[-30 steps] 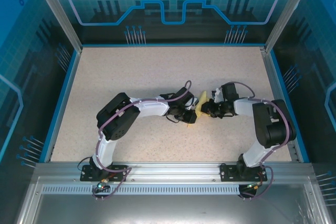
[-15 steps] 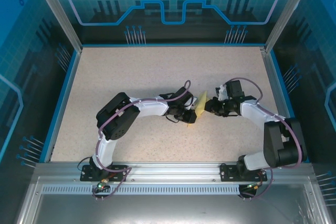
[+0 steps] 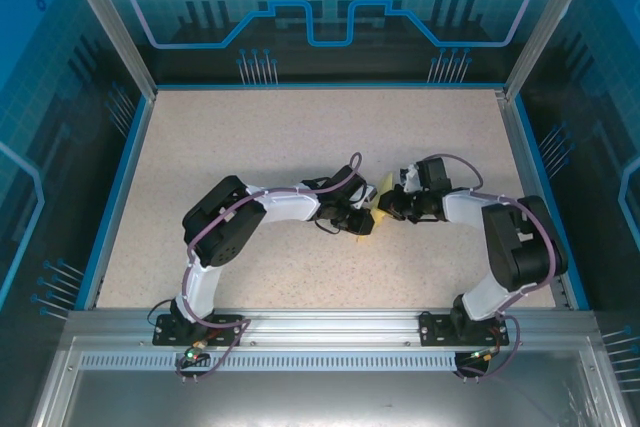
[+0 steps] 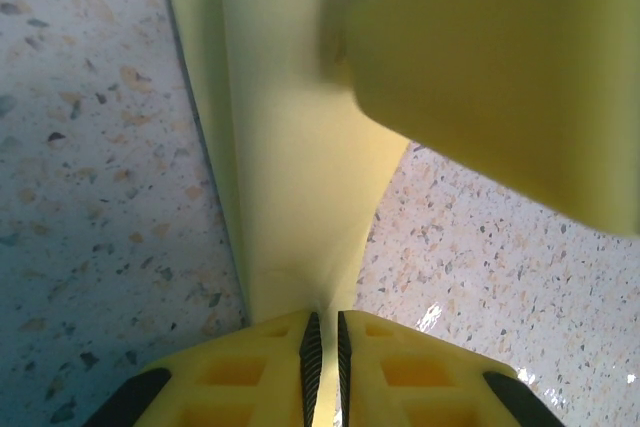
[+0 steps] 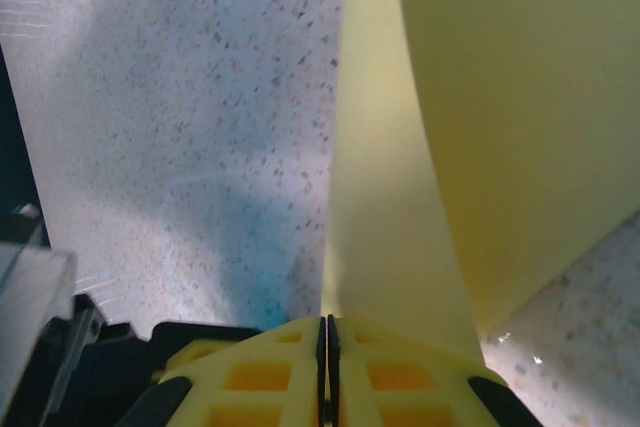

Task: Fold a paper plane with a square sheet of paper (pick it up from the middle)
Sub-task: Fold the wing for the fifth time at the center of the table.

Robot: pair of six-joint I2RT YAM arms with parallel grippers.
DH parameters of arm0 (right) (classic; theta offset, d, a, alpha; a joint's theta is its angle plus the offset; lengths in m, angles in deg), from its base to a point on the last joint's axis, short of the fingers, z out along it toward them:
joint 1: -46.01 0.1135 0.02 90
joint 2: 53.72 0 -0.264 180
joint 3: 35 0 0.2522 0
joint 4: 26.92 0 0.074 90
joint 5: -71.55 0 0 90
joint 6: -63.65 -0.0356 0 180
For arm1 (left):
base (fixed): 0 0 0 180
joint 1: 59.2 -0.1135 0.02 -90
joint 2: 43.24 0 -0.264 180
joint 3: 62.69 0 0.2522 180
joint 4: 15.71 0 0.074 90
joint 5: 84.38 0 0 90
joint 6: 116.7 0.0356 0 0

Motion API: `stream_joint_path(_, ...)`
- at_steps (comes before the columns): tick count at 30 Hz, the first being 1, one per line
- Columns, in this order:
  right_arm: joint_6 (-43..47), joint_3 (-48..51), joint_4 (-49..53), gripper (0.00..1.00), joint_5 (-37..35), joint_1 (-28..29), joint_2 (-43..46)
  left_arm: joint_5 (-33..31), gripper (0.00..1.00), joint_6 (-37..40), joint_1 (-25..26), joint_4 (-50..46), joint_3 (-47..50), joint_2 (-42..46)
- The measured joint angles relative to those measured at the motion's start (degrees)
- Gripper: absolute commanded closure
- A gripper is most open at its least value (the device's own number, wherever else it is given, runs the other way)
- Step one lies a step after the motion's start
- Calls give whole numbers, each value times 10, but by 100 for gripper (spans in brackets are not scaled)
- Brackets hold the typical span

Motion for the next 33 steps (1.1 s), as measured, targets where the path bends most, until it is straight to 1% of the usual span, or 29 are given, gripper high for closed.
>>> stream_joint_path(5,-3,-1,-23,89,0,0,-28,0,83,0,0,5,4,2)
stream_joint_path(10,1,-7,-25,89,-2,0,-50,3,82,0,-1,9,6,2)
stream_joint_path(17,23,-21,-3,90,-7,1,-59,15,80,-6,-4,17,11,4)
stream_joint_path(21,34,-25,5,91,-11,3,-60,16,76,-16,-4,20,14,9)
stream_joint_path(24,39,-25,5,91,-12,3,-61,16,75,-27,-8,14,16,18)
stream_joint_path(29,45,-25,5,91,-12,3,-61,9,76,-47,-16,12,17,36)
stream_joint_path(33,49,-25,5,91,-11,3,-62,3,81,-64,-19,16,17,42)
